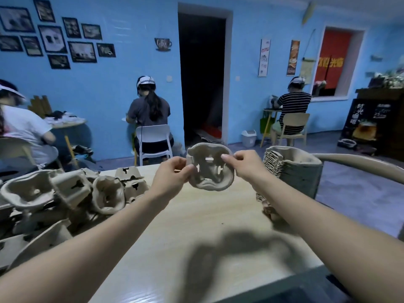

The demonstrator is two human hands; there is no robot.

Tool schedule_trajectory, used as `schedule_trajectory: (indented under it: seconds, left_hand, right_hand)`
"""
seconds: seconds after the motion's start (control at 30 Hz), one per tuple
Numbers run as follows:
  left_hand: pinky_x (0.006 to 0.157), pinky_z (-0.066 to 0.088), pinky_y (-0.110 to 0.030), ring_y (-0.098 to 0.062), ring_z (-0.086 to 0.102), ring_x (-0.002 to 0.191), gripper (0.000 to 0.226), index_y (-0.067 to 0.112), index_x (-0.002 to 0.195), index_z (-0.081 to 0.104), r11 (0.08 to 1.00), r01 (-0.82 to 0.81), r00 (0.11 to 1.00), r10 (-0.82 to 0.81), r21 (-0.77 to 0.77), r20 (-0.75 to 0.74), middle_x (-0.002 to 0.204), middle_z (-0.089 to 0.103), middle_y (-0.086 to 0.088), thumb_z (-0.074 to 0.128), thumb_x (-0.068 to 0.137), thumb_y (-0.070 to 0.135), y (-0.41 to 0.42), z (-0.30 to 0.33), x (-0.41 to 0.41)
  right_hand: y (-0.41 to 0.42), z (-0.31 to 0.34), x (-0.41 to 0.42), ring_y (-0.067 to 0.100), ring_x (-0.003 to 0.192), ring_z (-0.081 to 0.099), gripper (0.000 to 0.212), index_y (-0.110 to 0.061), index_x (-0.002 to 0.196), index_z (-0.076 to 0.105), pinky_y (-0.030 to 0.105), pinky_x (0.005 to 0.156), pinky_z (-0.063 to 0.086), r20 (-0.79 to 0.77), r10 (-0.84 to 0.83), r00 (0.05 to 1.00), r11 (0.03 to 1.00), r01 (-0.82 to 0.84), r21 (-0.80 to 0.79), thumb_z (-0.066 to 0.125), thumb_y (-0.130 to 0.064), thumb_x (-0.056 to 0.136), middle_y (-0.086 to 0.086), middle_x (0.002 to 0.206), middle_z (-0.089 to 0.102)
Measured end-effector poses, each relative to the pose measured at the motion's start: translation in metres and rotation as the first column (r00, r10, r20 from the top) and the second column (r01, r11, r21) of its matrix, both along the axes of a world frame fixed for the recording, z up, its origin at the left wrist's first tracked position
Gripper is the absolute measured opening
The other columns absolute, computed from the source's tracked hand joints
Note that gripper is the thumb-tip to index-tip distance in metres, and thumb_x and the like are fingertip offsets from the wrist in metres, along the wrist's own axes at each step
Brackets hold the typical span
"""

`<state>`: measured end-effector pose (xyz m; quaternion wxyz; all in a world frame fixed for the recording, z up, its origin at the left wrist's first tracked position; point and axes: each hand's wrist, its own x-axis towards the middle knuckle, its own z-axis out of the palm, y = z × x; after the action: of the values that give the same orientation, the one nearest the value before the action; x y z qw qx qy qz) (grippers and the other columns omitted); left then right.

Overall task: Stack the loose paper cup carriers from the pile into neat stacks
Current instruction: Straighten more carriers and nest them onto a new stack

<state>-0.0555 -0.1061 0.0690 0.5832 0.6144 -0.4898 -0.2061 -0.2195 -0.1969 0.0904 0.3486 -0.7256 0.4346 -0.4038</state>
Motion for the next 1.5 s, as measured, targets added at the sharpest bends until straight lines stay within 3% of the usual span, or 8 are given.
schedule_trajectory:
  seconds: [0.2,0.33,0.53,0.67,0.83,1.1,1.27,1.5]
  left_hand:
    - [0.074,0.051,-0.030,-0.018,0.057,0.069,0.010,0.007,0.080,0.064,0.994,0.026,0.980,-0.046,-0.106,-0.194,0.078,0.065,-0.011,0.062,0.089,0.010,-0.023,0.042,-0.031]
    - [0.076,0.052,-0.030,-0.017,0.061,0.072,0.007,0.011,0.082,0.063,0.988,0.044,0.979,-0.073,-0.150,-0.192,0.079,0.065,-0.007,0.065,0.088,0.012,-0.044,0.058,-0.068]
    - [0.076,0.057,-0.032,-0.022,0.067,0.081,0.011,0.007,0.092,0.067,0.984,0.037,0.999,-0.042,-0.172,-0.026,0.087,0.071,-0.010,0.069,0.084,0.014,-0.072,0.065,-0.121]
    - [0.078,0.056,-0.033,-0.017,0.066,0.078,0.011,0.012,0.087,0.068,0.988,0.022,0.998,-0.012,-0.153,0.067,0.082,0.071,-0.003,0.074,0.079,0.017,-0.086,0.064,-0.145]
    - [0.078,0.051,-0.026,-0.012,0.062,0.082,0.018,0.013,0.096,0.065,0.994,-0.007,0.983,0.027,-0.109,0.184,0.089,0.067,0.001,0.072,0.080,0.019,-0.096,0.055,-0.163]
    - [0.079,0.051,-0.028,-0.015,0.062,0.085,0.021,0.013,0.099,0.065,0.999,-0.039,0.971,0.044,-0.024,0.234,0.091,0.068,0.000,0.072,0.081,0.022,-0.104,0.042,-0.166]
    - [0.082,0.052,-0.031,-0.016,0.062,0.089,0.018,0.015,0.096,0.065,0.999,-0.046,0.956,0.040,0.014,0.289,0.095,0.068,0.000,0.071,0.082,0.024,-0.105,0.037,-0.165]
    - [0.085,0.048,-0.034,-0.019,0.057,0.100,0.033,0.017,0.112,0.060,0.999,-0.008,0.924,-0.005,0.033,0.383,0.114,0.057,-0.003,0.065,0.086,0.036,-0.094,0.029,-0.158]
  right_hand:
    - [0.008,0.036,-0.044,0.018,0.072,0.054,0.008,-0.004,0.092,0.065,0.032,0.070,0.047,0.044,0.063,0.997,0.998,-0.063,-0.006,0.062,-0.011,0.088,0.008,0.078,0.061]
    - [-0.006,0.051,-0.078,0.022,0.077,0.062,0.015,-0.007,0.101,0.062,0.036,0.073,0.054,0.112,-0.119,0.987,0.993,0.121,-0.003,0.063,-0.006,0.086,0.011,0.090,0.064]
    - [-0.031,0.049,-0.121,0.024,0.071,0.053,0.026,-0.015,0.062,0.053,0.039,0.067,0.047,0.176,-0.373,0.911,0.926,0.377,0.009,0.064,-0.009,0.084,0.010,0.069,0.057]
    - [-0.039,0.045,-0.143,0.022,0.067,0.053,0.007,-0.010,0.084,0.064,0.033,0.061,0.042,0.131,-0.454,0.881,0.889,0.458,-0.001,0.061,-0.013,0.089,0.009,0.082,0.064]
    - [-0.043,0.034,-0.157,0.023,0.073,0.052,0.012,-0.010,0.085,0.065,0.024,0.047,0.034,0.042,-0.488,0.872,0.872,0.489,-0.016,0.055,-0.009,0.092,0.010,0.084,0.062]
    - [-0.047,0.022,-0.158,0.022,0.070,0.049,0.023,0.002,0.097,0.069,0.027,0.052,0.035,-0.052,-0.452,0.891,0.892,0.453,0.004,0.047,-0.005,0.094,0.020,0.094,0.065]
    - [-0.047,0.018,-0.158,0.016,0.054,0.033,0.031,-0.009,0.068,0.057,0.028,0.048,0.026,-0.097,-0.406,0.908,0.913,0.409,0.001,0.043,-0.008,0.096,0.006,0.061,0.042]
    - [-0.039,0.015,-0.154,0.030,0.103,0.053,0.026,-0.005,0.111,0.063,0.039,0.082,0.044,-0.157,-0.350,0.924,0.937,0.340,-0.085,0.044,-0.017,0.098,0.015,0.106,0.062]
